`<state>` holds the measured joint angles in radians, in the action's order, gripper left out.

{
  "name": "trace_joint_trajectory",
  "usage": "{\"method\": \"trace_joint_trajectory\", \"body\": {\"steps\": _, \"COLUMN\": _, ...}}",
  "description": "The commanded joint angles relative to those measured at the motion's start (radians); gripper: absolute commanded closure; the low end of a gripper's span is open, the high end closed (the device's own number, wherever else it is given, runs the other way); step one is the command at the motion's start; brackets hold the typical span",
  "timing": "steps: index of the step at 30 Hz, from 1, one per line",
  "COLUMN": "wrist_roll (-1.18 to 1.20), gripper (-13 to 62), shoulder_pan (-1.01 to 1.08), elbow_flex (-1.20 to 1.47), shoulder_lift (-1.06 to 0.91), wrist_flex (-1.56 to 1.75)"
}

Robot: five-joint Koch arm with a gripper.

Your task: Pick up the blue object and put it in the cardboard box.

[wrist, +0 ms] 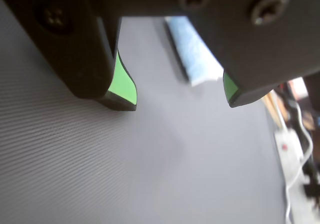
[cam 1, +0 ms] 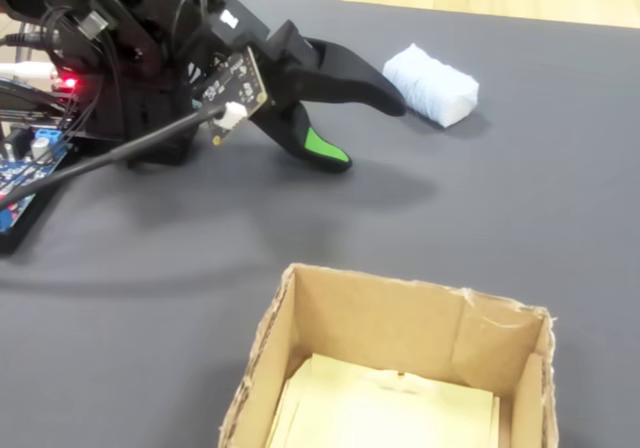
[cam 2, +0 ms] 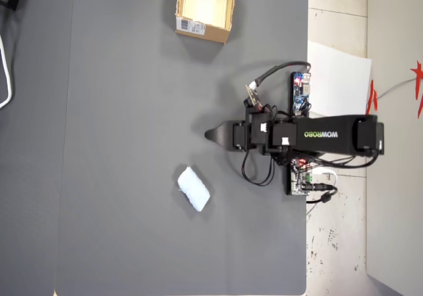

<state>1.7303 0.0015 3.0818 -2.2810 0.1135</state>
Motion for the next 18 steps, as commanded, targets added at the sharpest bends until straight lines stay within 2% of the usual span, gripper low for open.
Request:
{"method": "trace_joint_trajectory", "body": {"steps": 1, "wrist_roll": 0.114, "gripper": 15.1, "shoulder_pan": -0.028, "elbow_flex": 0.032, "shoulder_lift": -0.087, "wrist_flex": 0.129}}
{"method": "trace_joint_trajectory", "body": {"steps": 7, "wrist_roll": 0.225, "gripper": 15.7, "shoulder_pan": -0.069, "elbow_flex": 0.032, "shoulder_lift": -0.087, "wrist_flex": 0.153}}
{"method": "trace_joint_trajectory", "body": {"steps": 13, "wrist_roll": 0.288, "gripper": 16.0, "shoulder_pan": -0.249, "elbow_flex": 0.003, "shoulder_lift": -0.087, "wrist_flex": 0.14}}
{"method": "trace_joint_trajectory", "body": {"steps": 18, "wrist_roll": 0.307, "gripper": 16.1, "shoulder_pan": -0.314, "elbow_flex": -0.077, "shoulder_lift": -0.084, "wrist_flex": 0.02}}
